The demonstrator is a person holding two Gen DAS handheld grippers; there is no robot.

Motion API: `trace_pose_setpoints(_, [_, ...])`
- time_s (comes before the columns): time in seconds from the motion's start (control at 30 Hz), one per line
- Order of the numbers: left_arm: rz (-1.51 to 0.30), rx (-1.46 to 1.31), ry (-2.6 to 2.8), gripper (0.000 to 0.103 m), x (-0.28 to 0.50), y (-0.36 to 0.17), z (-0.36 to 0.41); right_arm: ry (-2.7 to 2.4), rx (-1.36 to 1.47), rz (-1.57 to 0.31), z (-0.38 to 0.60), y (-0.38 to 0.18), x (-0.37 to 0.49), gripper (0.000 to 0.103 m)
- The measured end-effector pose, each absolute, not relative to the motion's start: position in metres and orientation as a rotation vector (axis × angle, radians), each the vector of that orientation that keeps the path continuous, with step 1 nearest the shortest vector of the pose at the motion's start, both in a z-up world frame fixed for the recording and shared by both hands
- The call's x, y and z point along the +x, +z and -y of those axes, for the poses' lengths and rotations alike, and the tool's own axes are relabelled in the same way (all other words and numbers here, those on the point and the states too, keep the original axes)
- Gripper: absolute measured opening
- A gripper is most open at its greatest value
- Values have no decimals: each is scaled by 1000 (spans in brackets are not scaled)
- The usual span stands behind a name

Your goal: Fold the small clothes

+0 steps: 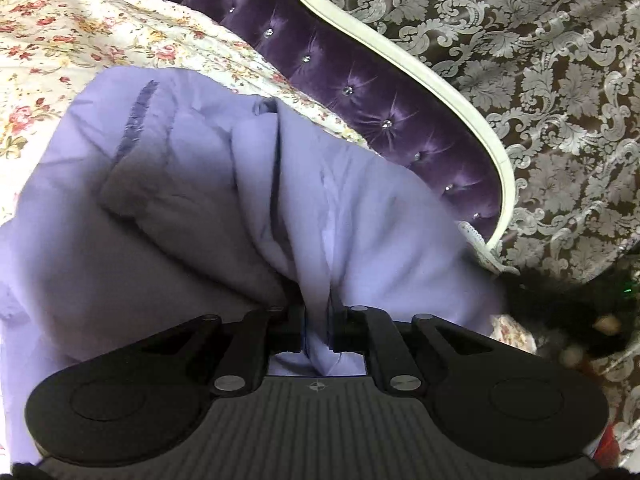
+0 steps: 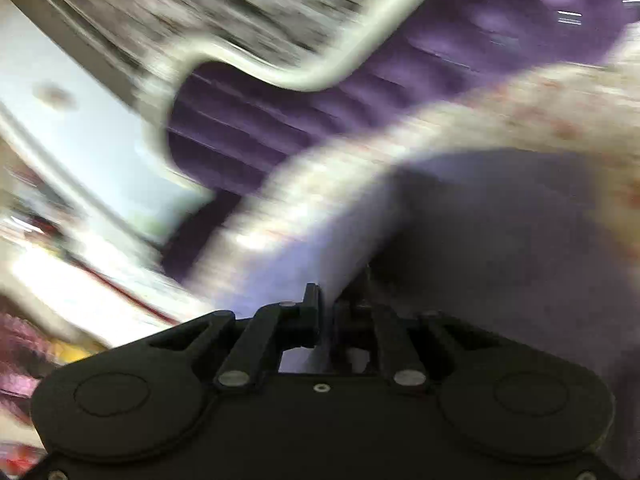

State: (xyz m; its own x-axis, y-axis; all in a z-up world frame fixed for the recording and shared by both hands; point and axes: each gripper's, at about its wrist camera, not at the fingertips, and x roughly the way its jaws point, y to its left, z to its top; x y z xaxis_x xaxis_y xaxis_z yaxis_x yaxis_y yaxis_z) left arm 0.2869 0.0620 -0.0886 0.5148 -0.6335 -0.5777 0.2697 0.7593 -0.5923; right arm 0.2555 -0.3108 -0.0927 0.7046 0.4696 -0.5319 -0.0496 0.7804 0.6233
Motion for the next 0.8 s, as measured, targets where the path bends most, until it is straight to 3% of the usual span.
trace_pose_setpoints(0.1, [-879,-468,-568,11,285,-89,-64,210,563,-834,318,-121,251,8])
trace_pose_setpoints(0.17, [-873,-446,-567,12,284,-88,-64,202,583,-809,322,-122,243,8])
trace_pose_setpoints(0.23, [-866,-416,-567,14,282,-84,-63,184,512,-795,315,-114,240,20])
trace_pose_setpoints(0.27, [-860,-399,-568,16,281,-81,-63,182,469,-784,311,-108,238,32])
trace_pose_setpoints(0.4, [-769,-282,-537,40,271,-55,-65,160,337,-667,301,-76,227,66])
trace_pose_setpoints(0.6, [-629,-104,-507,75,276,-15,-36,167,182,-512,274,-40,237,77])
trace_pose_setpoints(0.8, [-671,-32,-382,78,323,-27,2,230,122,-584,238,-55,293,76])
